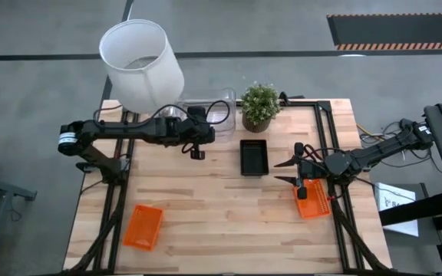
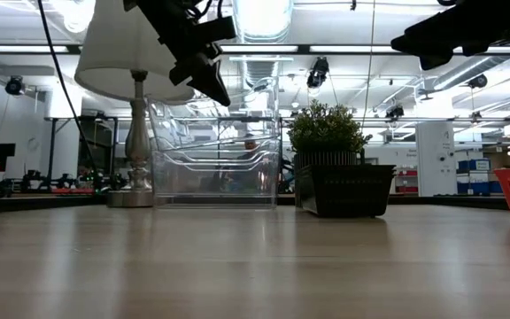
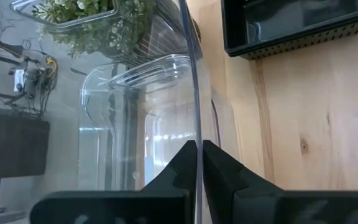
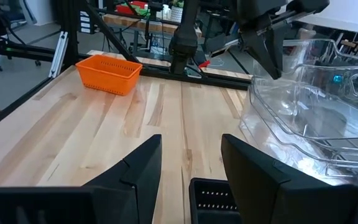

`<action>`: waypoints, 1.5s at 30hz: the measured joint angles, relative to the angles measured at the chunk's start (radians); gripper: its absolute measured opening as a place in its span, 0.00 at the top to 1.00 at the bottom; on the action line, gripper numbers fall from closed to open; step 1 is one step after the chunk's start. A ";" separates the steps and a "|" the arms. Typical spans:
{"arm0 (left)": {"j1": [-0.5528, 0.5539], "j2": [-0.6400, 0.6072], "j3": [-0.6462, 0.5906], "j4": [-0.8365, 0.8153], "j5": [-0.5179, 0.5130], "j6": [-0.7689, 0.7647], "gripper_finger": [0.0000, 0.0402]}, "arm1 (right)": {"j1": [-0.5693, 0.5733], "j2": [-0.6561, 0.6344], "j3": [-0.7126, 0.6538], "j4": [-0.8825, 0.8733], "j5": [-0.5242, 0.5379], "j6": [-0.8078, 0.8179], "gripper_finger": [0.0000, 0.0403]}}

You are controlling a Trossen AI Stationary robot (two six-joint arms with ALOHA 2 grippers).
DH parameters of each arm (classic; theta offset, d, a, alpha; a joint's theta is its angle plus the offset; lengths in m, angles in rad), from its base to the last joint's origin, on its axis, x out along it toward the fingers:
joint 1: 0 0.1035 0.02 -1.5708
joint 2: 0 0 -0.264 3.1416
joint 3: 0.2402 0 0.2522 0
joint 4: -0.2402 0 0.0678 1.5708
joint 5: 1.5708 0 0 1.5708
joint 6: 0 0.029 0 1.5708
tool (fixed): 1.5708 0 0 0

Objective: Stack baskets by color
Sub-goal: Stack the bottom transparent bin on the top transparent bins

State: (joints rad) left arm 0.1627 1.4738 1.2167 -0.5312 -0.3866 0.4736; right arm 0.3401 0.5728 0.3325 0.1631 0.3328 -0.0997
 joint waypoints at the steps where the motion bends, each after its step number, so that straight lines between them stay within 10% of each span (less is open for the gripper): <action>1: 0.000 0.000 0.000 0.000 0.000 0.000 1.00 | 0.000 0.000 0.000 0.000 0.000 0.001 0.60; 25: 0.001 -0.001 -0.053 0.043 -0.001 -0.048 1.00 | 0.000 0.000 0.000 -0.001 0.000 0.014 0.60; 45: -0.004 -0.037 -0.034 0.044 -0.011 -0.048 0.65 | 0.000 0.000 0.000 -0.002 0.000 0.013 0.60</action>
State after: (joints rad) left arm 0.1592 1.4369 1.1831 -0.4873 -0.3981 0.4259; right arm 0.3401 0.5728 0.3325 0.1616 0.3328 -0.0865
